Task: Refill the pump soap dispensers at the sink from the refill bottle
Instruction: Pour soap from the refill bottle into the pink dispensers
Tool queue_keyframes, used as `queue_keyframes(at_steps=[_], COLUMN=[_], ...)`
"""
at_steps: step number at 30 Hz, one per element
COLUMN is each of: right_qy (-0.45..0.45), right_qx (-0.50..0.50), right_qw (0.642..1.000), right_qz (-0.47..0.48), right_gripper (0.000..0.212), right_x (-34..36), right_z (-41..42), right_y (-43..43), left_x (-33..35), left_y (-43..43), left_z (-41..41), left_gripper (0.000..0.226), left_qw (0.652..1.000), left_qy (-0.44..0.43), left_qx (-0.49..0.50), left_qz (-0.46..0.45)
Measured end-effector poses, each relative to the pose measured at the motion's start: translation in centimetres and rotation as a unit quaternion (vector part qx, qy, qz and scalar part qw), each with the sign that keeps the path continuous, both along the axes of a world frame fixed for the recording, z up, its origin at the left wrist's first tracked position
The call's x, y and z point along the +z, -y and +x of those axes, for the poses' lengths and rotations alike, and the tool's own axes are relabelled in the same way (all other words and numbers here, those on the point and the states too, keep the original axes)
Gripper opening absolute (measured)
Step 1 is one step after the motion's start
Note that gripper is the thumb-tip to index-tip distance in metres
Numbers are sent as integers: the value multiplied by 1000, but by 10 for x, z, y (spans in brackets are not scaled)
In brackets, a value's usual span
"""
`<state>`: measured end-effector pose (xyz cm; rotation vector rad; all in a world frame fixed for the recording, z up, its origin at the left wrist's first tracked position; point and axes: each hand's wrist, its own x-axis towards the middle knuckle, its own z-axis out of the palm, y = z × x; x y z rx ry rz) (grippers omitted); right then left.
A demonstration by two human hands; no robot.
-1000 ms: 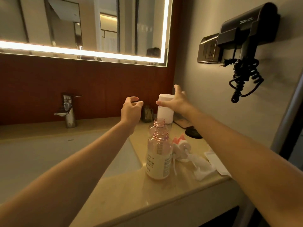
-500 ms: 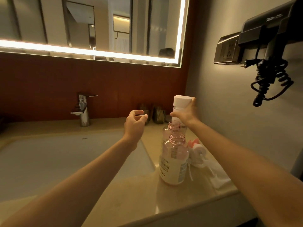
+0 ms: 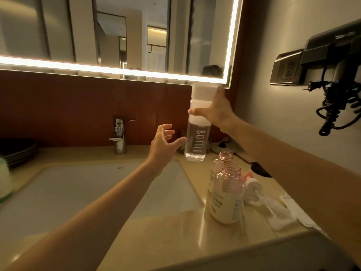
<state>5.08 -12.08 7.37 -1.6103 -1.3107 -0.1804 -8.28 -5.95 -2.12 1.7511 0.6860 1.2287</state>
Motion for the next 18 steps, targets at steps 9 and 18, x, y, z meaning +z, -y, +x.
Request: queue_keyframes(at_steps=[9,18], right_qy=[-32,-44], right_qx=[108,126], right_qw=[990,986], right_qz=[-86,-100], right_gripper=[81,85], right_x=[-60,-84], right_z=[-113,-146], right_y=[26,57], left_x=[-52,-74], left_y=[29,56], left_z=[-80,-115], left_gripper=[74,64], left_qw=[993,997], left_qy=[4,-20], left_qx=[-114,-76], left_qz=[-16,-5])
